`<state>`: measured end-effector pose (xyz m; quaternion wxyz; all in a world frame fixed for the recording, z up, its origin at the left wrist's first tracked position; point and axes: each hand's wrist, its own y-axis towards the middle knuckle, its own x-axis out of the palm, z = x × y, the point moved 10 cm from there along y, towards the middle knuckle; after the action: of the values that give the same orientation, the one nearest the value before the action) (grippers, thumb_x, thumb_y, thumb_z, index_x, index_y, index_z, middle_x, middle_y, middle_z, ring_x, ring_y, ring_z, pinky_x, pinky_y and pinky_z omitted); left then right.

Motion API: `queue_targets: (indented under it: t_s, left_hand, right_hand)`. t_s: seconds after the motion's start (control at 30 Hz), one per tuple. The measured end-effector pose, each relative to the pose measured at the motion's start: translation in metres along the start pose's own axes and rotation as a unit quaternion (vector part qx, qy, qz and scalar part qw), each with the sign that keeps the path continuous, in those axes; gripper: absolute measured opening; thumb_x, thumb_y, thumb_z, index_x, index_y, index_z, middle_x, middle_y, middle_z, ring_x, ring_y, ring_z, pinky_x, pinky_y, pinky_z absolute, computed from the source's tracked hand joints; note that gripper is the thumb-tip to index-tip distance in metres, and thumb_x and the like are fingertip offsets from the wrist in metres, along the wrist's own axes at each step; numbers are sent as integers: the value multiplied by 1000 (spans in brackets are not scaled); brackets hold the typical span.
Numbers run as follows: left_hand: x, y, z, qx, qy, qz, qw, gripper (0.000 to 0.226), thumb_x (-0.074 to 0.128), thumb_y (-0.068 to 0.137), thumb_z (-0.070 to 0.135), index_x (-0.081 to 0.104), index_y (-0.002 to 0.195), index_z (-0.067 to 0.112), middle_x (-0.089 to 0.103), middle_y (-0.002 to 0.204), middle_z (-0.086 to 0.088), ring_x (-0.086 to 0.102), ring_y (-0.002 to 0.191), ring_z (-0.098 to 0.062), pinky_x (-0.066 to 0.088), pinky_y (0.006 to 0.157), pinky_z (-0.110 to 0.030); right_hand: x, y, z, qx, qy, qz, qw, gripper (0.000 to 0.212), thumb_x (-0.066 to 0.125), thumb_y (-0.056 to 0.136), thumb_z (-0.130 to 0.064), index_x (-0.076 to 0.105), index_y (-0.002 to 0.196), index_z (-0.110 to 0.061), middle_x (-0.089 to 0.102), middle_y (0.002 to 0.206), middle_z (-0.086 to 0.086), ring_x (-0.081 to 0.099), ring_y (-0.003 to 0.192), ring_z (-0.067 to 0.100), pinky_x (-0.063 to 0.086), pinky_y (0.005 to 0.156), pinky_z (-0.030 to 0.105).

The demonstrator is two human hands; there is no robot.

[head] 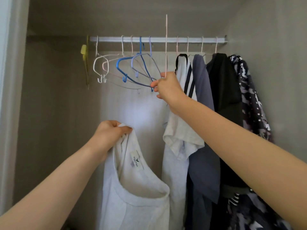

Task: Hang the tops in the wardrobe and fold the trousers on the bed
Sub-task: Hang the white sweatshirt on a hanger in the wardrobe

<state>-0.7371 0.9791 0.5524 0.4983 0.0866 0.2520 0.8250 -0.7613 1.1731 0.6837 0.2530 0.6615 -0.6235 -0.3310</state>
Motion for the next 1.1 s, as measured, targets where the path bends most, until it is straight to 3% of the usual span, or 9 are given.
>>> queue_targets:
  t_s: [0.1, 0.27, 0.43, 0.57, 0.67, 0.97, 1.1]
  left_hand:
    - [0, -11, -7, -2, 17, 7, 1000, 16, 74, 82, 14, 61, 75, 8, 60, 71, -13, 55, 66, -24, 44, 64, -32]
    - [1, -33, -15, 4, 86, 26, 996, 18, 77, 81, 13, 64, 83, 0, 59, 72, -13, 55, 66, -24, 44, 64, -31]
    - [3, -54, -30, -7, 162, 41, 986, 22, 77, 81, 19, 64, 77, 2, 64, 74, -14, 61, 69, -29, 52, 70, -39]
    - [9, -80, -40, -4, 221, 73, 973, 33, 75, 82, 23, 54, 60, 10, 54, 59, -6, 50, 60, -24, 39, 56, -27]
    - [15, -107, -45, 0, 276, 92, 957, 38, 73, 84, 27, 56, 57, 8, 53, 55, -7, 47, 58, -23, 35, 53, -27]
    - [-8, -207, -101, -122, 319, 153, 927, 47, 71, 87, 37, 65, 79, -8, 52, 65, -11, 44, 60, -19, 37, 56, -29]
    - [-28, -257, -121, -193, 330, 177, 907, 42, 71, 88, 35, 60, 63, 3, 45, 63, -6, 41, 60, -20, 32, 55, -27]
  right_hand:
    - [-6, -52, 8, 4, 58, -10, 998, 37, 31, 95, 0, 35, 129, -10, 59, 82, -2, 52, 80, 13, 48, 78, 32]
    - [-19, -121, 42, 63, 166, -15, 984, 28, 33, 94, 1, 43, 100, -24, 59, 74, -3, 56, 73, 10, 56, 76, 33]
    - [-24, -172, 72, 93, 172, -60, 979, 24, 33, 98, -2, 45, 107, -21, 58, 72, -1, 56, 73, 9, 56, 74, 32]
    - [-34, -213, 92, 114, 192, -94, 970, 23, 34, 99, -1, 47, 105, -20, 56, 71, 3, 55, 65, 6, 58, 66, 29]
    - [-47, -246, 106, 131, 211, -130, 960, 24, 32, 100, 0, 49, 100, -17, 54, 68, 4, 54, 60, 7, 57, 60, 30]
    - [-89, -330, 150, 164, 238, -244, 926, 22, 46, 102, -18, 64, 90, -15, 53, 53, 4, 51, 49, 13, 49, 48, 24]
    - [-95, -357, 158, 184, 226, -289, 912, 24, 47, 101, -19, 66, 87, -16, 50, 49, 0, 48, 47, 15, 48, 48, 28]
